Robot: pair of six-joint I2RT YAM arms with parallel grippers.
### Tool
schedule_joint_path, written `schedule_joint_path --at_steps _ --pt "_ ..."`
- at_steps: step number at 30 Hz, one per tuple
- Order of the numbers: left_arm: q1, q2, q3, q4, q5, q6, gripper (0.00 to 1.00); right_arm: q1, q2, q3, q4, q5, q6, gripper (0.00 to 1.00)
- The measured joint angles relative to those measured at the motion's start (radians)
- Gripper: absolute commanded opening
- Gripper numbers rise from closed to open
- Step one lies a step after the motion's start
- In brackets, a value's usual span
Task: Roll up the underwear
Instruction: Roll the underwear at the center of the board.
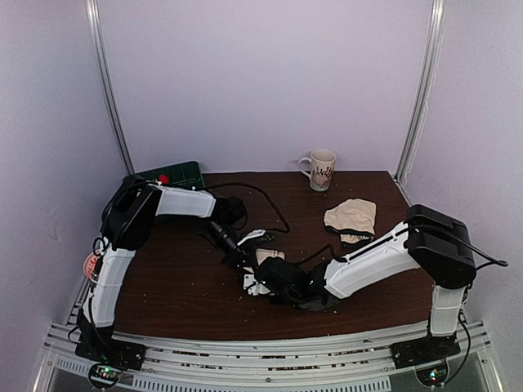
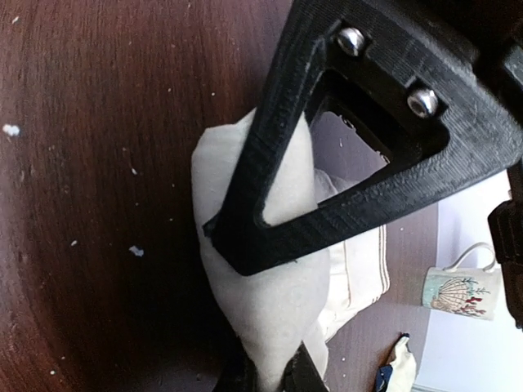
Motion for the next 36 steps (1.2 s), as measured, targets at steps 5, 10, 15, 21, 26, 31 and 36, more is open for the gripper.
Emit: schedule_joint_path --at_steps 5,10,15,21,26,31,36 --pt "0.001 -0.096 -0.11 0.089 -0.098 -0.008 0.41 -0.037 0.0 0.068 -0.103 -0.095 0.088 0.01" --pt "-0.001 -0.208 -0.217 0.174 -0.21 -0.008 0.73 -0.074 0.0 0.109 -0.171 -0.192 0.154 0.01" --pt "0.011 -0.331 -0.326 0.275 -0.306 -0.002 0.98 -0.113 0.002 0.159 -0.253 -0.293 0.196 0.03" --pt "0.01 -0.47 -0.443 0.403 -0.337 0.022 0.98 -0.166 0.038 0.258 -0.359 -0.411 0.235 0.05" --pt "0.01 -0.584 -0.584 0.532 -0.349 0.053 0.98 -0.22 0.083 0.355 -0.444 -0.533 0.264 0.05" --pt "0.01 -0.681 -0.684 0.635 -0.355 0.078 0.98 -0.266 0.112 0.42 -0.519 -0.663 0.291 0.05" --pt "0.013 -0.8 -0.843 0.825 -0.377 0.072 0.98 -0.291 0.128 0.444 -0.552 -0.751 0.304 0.06"
